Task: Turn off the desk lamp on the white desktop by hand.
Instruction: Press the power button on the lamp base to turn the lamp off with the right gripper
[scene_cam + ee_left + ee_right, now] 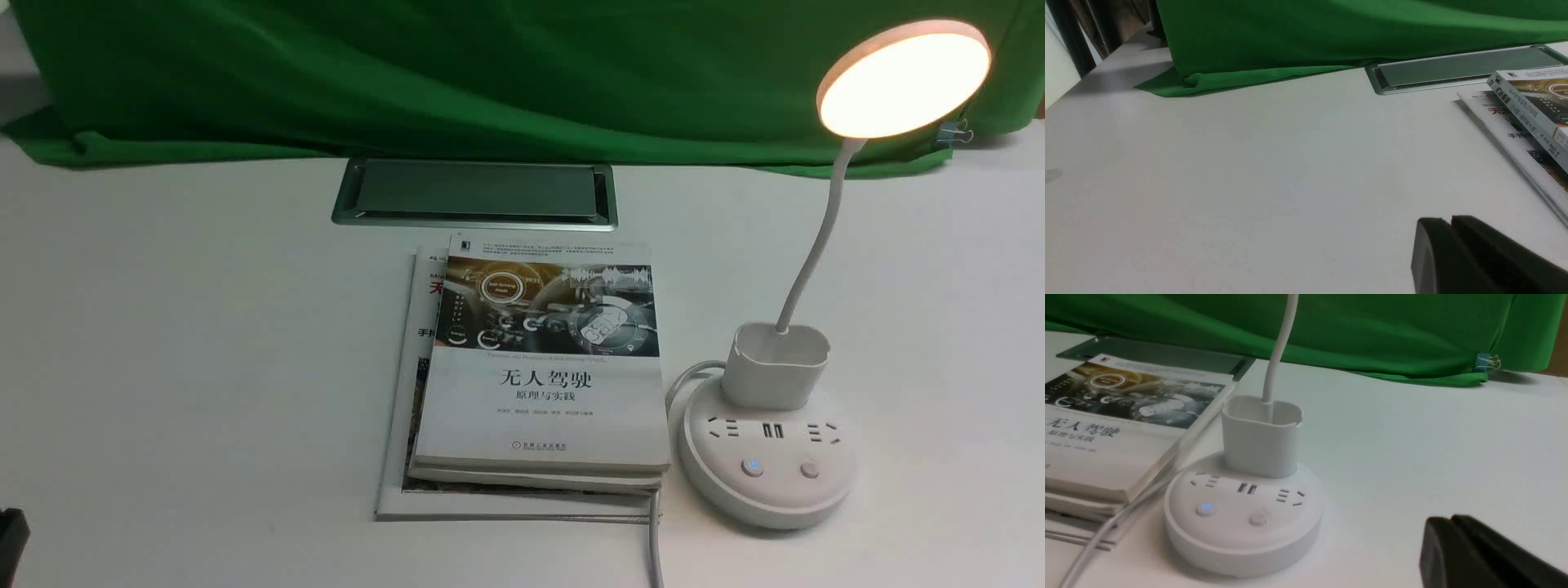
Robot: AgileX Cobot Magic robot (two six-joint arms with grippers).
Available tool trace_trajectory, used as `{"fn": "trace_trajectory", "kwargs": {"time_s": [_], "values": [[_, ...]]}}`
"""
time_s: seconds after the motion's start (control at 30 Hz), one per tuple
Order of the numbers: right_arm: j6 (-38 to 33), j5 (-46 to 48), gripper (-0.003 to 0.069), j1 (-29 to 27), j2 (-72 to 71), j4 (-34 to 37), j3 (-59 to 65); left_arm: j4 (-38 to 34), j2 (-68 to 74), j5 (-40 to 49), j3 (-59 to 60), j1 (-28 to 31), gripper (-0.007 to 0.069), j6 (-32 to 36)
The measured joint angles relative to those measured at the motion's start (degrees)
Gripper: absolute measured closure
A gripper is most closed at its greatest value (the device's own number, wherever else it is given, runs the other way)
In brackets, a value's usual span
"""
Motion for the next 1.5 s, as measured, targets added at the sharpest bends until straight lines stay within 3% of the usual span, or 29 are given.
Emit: {"fn": "trace_trajectory", "kwargs": {"time_s": [1.37, 1.43, 1.5], "values": [[0.07, -0.49, 0.0622, 0.0, 0.0, 0.06, 0.0, 0.0, 0.0, 0.0, 0.0, 0.0, 0.0605, -0.1], [0.79, -0.99, 0.0621, 0.0, 0.0, 0.41, 0.0, 0.0, 0.0, 0.0, 0.0, 0.0, 0.0605, -0.1], [6.68, -5.11, 0.0621, 0.0, 0.0, 3.19, 0.0, 0.0, 0.0, 0.0, 0.0, 0.0, 0.0605, -0.1]]}}
